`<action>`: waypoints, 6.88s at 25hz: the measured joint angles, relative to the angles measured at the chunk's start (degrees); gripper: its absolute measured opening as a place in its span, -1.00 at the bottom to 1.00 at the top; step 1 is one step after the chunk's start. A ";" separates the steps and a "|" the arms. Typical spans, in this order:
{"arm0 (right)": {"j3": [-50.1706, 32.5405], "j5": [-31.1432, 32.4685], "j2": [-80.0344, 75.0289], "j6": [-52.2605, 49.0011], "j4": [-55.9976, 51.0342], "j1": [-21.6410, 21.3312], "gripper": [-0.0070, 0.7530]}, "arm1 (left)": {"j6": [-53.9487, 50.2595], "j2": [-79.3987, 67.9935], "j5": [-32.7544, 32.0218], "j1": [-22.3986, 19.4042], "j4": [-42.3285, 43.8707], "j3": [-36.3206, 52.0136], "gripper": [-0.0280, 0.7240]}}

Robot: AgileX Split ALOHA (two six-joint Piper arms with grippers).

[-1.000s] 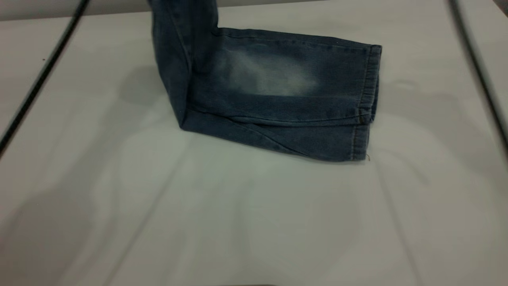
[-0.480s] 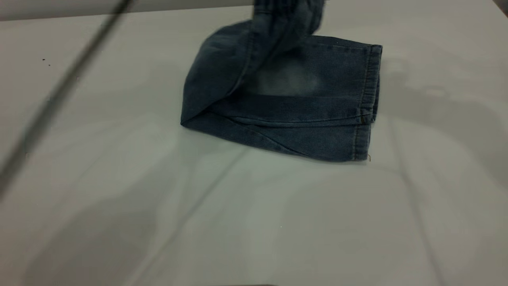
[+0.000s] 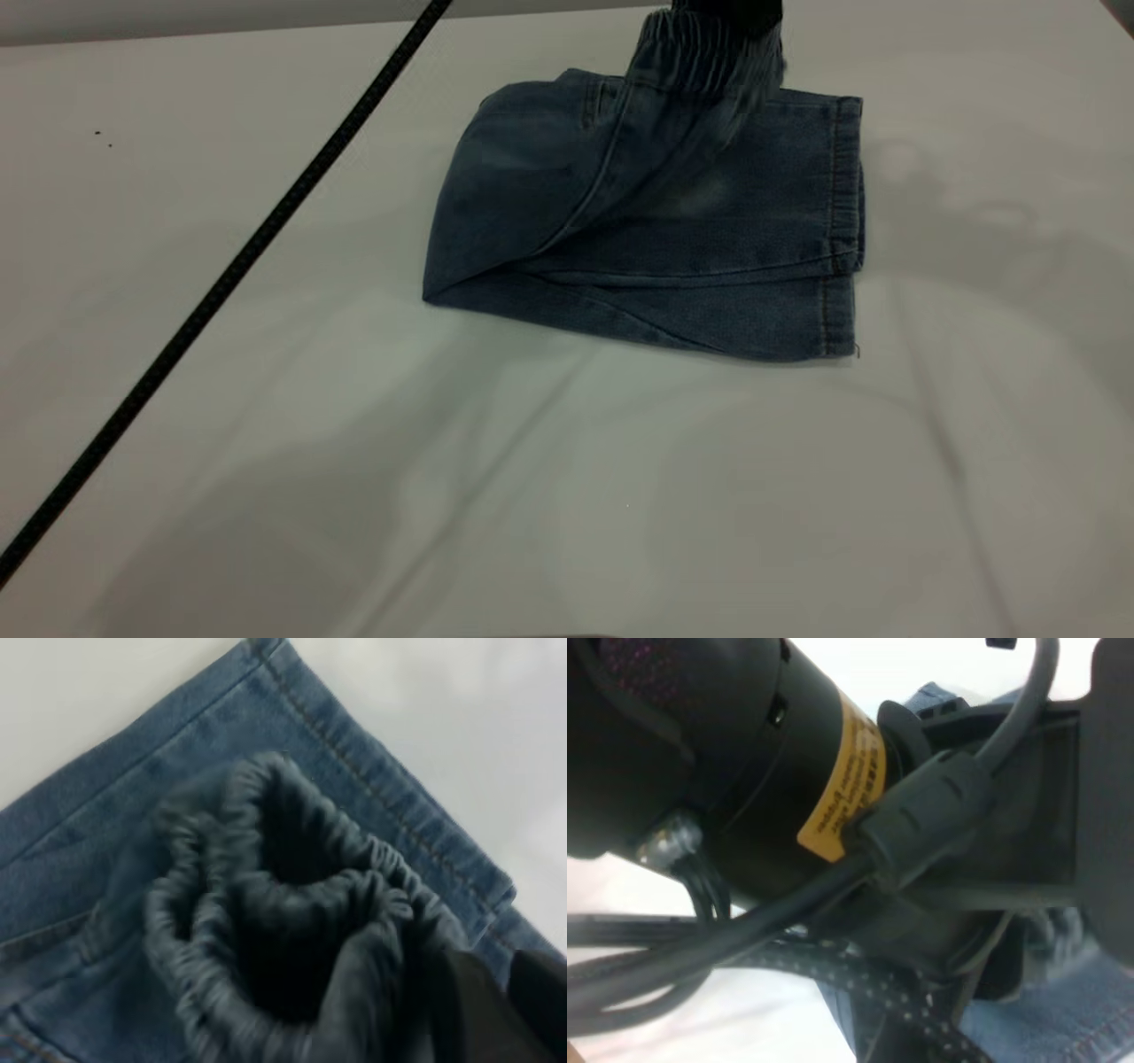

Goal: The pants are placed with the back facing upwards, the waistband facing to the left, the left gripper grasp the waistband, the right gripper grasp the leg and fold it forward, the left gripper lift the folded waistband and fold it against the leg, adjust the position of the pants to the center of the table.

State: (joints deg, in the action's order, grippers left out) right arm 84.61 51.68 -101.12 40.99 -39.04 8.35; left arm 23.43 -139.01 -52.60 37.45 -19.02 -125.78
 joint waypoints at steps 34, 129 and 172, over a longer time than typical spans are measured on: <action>1.41 0.55 -1.43 -2.50 -6.44 -12.29 0.33 | -16.92 0.70 -14.44 -5.18 31.01 0.33 0.28; 10.05 19.70 22.58 -38.07 23.84 5.18 0.33 | -20.90 38.65 -14.54 -9.18 26.81 22.12 0.15; -57.34 14.09 96.64 -32.40 28.99 5.18 0.33 | -18.91 110.41 -14.54 -9.18 16.94 88.45 0.15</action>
State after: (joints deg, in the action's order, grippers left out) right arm 27.26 65.77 -4.48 8.59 -10.05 13.52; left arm 4.52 -28.60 -67.14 28.27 -2.08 -37.34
